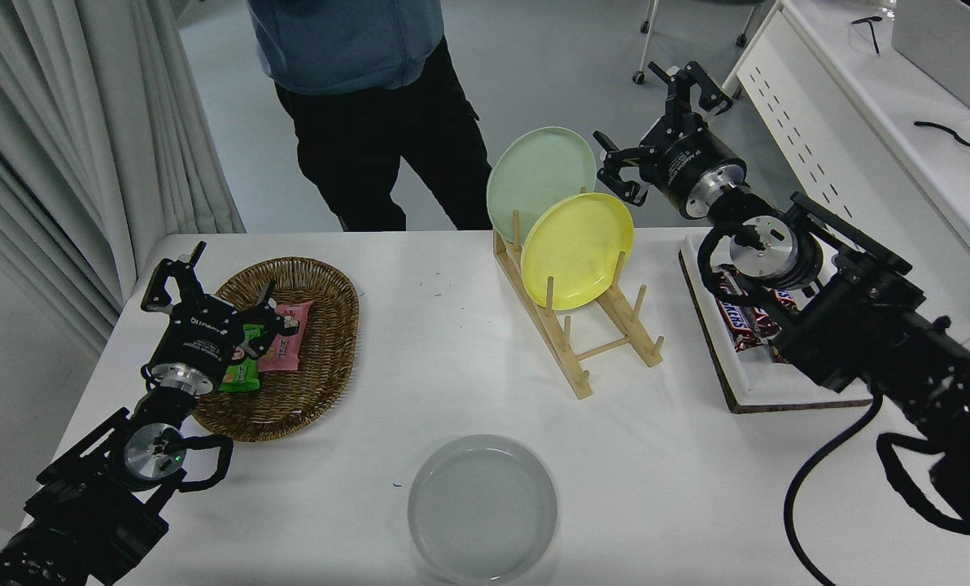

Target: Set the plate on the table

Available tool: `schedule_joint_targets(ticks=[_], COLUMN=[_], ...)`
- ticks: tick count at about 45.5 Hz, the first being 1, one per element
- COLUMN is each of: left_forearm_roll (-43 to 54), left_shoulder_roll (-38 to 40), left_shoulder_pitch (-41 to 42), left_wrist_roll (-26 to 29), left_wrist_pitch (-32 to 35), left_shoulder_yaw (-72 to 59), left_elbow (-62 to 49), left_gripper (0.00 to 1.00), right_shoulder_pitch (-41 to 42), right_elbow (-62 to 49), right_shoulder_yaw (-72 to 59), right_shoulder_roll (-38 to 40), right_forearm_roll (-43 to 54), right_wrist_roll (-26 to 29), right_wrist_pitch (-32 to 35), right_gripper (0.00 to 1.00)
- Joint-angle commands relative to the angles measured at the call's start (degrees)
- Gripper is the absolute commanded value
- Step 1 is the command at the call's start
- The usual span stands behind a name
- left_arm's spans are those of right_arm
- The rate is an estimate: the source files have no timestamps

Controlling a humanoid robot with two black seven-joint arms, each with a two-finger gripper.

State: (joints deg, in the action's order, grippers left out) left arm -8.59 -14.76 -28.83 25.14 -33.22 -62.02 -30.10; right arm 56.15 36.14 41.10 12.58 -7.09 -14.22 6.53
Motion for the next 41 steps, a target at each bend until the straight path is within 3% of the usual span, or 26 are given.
schedule_joint_targets(ticks=[1,34,41], left_forearm_roll=[-0.02,0.07,-0.02], left_shoulder_roll=[0.09,0.00,0.00], left_shoulder_pitch=[0.00,0.00,0.00], left_wrist_roll=[0.00,0.00,0.00], left_wrist_pitch=[0.00,0.00,0.00], left_shoulder_yaw=[0.06,-0.03,0.06], left_elbow=[-0.04,-0.04,-0.04], left_gripper=[1.00,1.00,1.00], right_shoulder_pitch=[-6.31,-19.50,-20.82], right_elbow=[0.16,-4.59,-4.32], right_shoulder_yaw=[3.29,17.00,17.09], right_shoulder_roll=[3.85,3.59,3.77], right_forearm_roll=[4.09,8.14,10.51], right_wrist_roll=[-2.83,-3.18,-3.18], right_wrist_pitch=[-0.11,2.61,6.82], right_gripper=[0.99,0.99,0.99])
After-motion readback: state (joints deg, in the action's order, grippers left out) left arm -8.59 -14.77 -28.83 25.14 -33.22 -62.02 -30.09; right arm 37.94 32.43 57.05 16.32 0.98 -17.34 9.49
